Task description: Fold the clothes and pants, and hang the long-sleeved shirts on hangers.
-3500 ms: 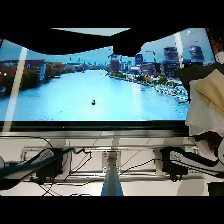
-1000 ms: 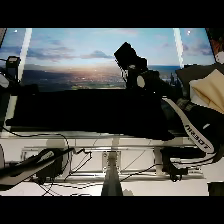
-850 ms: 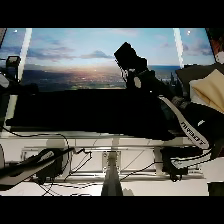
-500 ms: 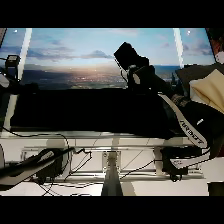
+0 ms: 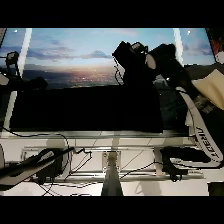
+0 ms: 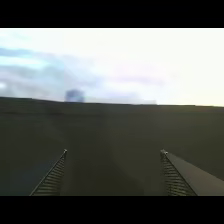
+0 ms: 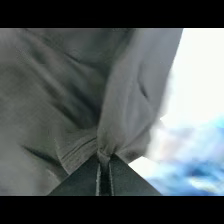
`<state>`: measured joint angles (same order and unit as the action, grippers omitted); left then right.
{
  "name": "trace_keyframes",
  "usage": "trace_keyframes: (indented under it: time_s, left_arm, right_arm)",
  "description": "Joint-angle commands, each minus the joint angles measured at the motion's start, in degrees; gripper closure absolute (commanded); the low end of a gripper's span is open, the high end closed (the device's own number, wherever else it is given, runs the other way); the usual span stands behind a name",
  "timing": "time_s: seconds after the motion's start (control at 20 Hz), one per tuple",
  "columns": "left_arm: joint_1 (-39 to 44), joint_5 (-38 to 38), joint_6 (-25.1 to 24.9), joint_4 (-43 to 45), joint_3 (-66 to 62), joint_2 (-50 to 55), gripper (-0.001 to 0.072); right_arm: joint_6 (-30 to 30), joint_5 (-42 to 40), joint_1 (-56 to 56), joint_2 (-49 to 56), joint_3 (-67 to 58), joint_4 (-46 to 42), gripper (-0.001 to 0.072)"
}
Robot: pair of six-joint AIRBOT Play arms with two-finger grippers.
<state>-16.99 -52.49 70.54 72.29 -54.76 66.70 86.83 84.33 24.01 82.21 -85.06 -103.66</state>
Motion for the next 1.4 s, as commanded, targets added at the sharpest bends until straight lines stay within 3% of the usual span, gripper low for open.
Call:
trace_keyframes:
  time_s: [0.0, 0.15, 0.2, 0.25, 0.3, 0.45, 0.55, 0.65, 0.8, 1.0, 1.1, 1.3, 1.35]
  left_arm:
    - [0.0, -0.1, 0.0, -3.0, 0.0, 0.0, 0.0056]
    - [0.0, -0.7, 0.0, -3.0, 0.0, 0.0, 0.0056]
    - [0.0, -0.7, 0.0, -3.4, 0.0, 0.0, 0.0056]
    - [0.0, -0.7, 0.0, -3.7, 0.0, 0.0, 0.0056]
    - [0.0, -0.7, 0.0, -4.2, 0.0, 0.0, 0.0056]
    - [0.2, -0.6, -0.1, -6.9, 0.0, 0.0, 0.0056]
    - [1.0, -0.6, -0.1, -7.8, 0.0, 0.0, 0.0056]
    - [2.2, -0.6, 0.0, -7.9, 0.0, 0.0, 0.0056]
    - [3.8, -0.6, 0.0, -7.9, 0.0, 0.0, 0.0056]
    - [5.2, -0.6, 0.0, -8.5, 0.0, 0.0, 0.0056]
    - [5.6, -0.6, 0.0, -8.5, 0.0, 0.0, 0.0056]
    - [5.8, -0.5, 0.0, -8.5, 0.0, 0.0, 0.0056]
    - [5.8, -0.5, 0.0, -8.5, 0.0, 0.0, 0.0056]
  right_arm:
    - [-9.0, 9.8, -9.0, -2.8, -0.6, -3.0, 0.0696]
    - [-12.1, 7.9, -21.7, -2.8, 0.7, -3.1, 0.0677]
    - [-12.4, 5.4, -26.1, -2.8, 1.2, -2.9, 0.0478]
    - [-12.3, 4.0, -29.7, -2.7, 1.1, -2.8, 0.0157]
    - [-11.5, 3.0, -32.0, -2.7, 1.1, -2.3, -0.0002]
    - [-7.8, -1.8, -34.1, -2.6, 1.1, 5.5, 0.0012]
    - [-7.9, -9.0, -32.5, -2.2, 1.1, 16.9, 0.0021]
    - [-7.8, -19.3, -28.2, -1.2, 1.1, 22.7, 0.0021]
    - [-6.8, -31.9, -19.0, 3.3, 1.1, 22.8, 0.0021]
    - [-6.3, -41.8, -10.4, 13.9, 1.0, 22.8, 0.0028]
    - [-4.5, -43.7, -9.6, 18.7, 0.9, 22.8, 0.0049]
    - [-3.7, -38.6, -10.0, 26.9, -4.5, 22.8, 0.0053]
    - [-3.7, -38.4, -10.0, 28.3, -6.0, 22.8, 0.0104]
